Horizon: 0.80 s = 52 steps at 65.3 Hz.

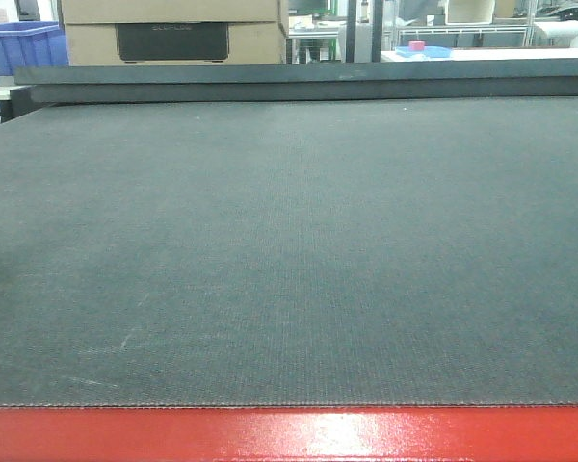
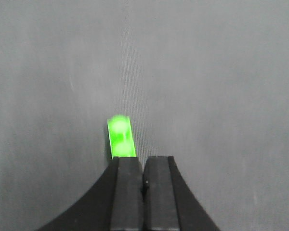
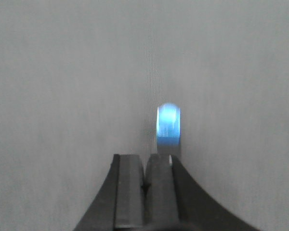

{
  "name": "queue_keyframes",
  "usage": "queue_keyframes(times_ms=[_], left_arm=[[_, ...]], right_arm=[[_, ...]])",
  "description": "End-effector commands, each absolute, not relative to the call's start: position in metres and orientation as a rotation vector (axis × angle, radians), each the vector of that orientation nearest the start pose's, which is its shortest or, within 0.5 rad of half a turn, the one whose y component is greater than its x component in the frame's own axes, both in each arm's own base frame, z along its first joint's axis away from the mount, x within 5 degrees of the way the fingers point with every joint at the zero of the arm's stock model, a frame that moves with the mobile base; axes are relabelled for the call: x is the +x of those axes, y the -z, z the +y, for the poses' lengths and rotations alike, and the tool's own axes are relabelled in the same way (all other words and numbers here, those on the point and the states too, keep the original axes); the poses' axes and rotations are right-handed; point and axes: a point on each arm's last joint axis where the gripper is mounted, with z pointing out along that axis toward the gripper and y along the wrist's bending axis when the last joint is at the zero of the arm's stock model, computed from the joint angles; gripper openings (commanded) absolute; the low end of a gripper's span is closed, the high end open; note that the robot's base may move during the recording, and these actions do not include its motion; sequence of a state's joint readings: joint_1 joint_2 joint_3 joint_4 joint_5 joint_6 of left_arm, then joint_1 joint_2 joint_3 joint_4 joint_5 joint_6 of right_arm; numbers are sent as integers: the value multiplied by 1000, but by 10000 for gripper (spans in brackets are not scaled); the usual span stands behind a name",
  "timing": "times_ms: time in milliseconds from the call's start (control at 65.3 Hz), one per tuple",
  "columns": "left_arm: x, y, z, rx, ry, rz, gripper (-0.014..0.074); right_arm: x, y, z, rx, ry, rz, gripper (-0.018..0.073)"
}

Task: Grab block from conveyor and place in blue bin
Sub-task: 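Close the left gripper around the bright green block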

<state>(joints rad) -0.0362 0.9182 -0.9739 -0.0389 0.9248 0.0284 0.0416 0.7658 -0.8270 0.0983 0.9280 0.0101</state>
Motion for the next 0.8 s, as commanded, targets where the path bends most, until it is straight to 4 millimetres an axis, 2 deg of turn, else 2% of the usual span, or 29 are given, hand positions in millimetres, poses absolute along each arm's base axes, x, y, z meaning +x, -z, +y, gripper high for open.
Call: queue_keyframes(times_ms=[0,92,168,276,383,475,551,628,781], left_arm=[[184,-355,-10,58,61,2452,-111],[198,-345,-10,36,70,2499,-111],[209,-337,-11,-76,103,2557,-111],[219,-329,-11,-85,100,2663,-111],[228,-318,-12,-88,96,2739,-111],[233,-312,-12,-90,97,2766,-111],[235,-310,-12,-91,96,2773,-111],[235,-310,-12,-91,96,2774,-111],[235,-310,-12,-91,96,2774,-111]], right_arm=[[150,-337,13,-17,-132,2491,-167],[169,-329,13,-21,-112,2587,-167],[185,-322,13,-23,-102,2664,-167],[208,-315,14,-24,-101,2764,-137],[237,-307,13,-8,-98,2818,6],[259,-301,10,11,-95,2848,220],[273,-291,7,20,-91,2881,358],[286,-279,5,-8,-83,2905,412],[306,-251,-3,43,-96,2938,412]])
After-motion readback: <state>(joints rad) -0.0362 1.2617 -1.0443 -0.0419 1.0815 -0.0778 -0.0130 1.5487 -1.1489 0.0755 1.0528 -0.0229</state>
